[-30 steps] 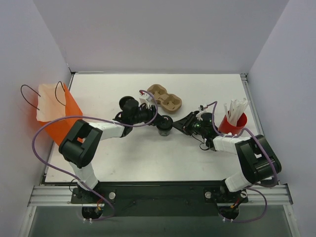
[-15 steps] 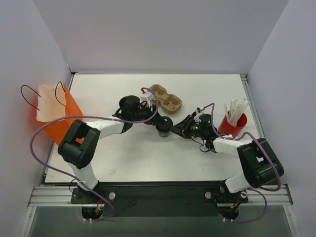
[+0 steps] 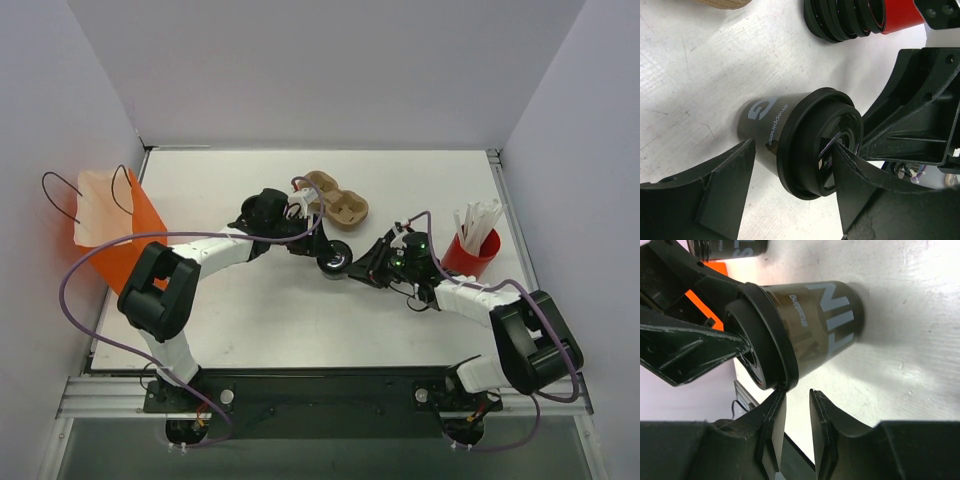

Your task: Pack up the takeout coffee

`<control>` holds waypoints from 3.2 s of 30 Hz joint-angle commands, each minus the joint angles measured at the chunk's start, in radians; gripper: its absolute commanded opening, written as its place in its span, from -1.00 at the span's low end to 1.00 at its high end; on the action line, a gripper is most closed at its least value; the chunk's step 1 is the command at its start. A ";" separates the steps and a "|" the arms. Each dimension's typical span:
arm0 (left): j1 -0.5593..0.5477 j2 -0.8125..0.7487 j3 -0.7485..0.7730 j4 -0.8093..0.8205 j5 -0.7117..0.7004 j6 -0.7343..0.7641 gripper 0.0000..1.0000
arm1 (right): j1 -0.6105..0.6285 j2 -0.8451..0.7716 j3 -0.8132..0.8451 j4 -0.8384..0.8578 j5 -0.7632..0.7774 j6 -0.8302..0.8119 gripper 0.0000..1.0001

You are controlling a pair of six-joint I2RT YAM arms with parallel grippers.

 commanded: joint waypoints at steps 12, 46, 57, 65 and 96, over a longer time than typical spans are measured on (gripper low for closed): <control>0.030 0.028 0.075 -0.178 -0.031 0.060 0.43 | -0.056 -0.160 0.167 -0.403 0.021 -0.278 -0.27; 0.107 -0.135 0.115 -0.276 -0.036 0.098 0.70 | -0.044 0.454 0.919 -0.912 -0.297 -0.901 0.43; 0.137 -0.397 -0.010 -0.303 -0.479 0.097 0.81 | -0.027 0.518 0.978 -0.991 -0.301 -0.972 0.27; 0.231 -0.538 -0.145 -0.270 -0.436 0.075 0.94 | -0.005 0.536 0.947 -0.968 -0.274 -0.926 0.11; 0.022 -0.540 -0.340 -0.043 -0.399 -0.066 0.53 | 0.252 0.213 0.359 -0.259 0.203 -0.044 -0.10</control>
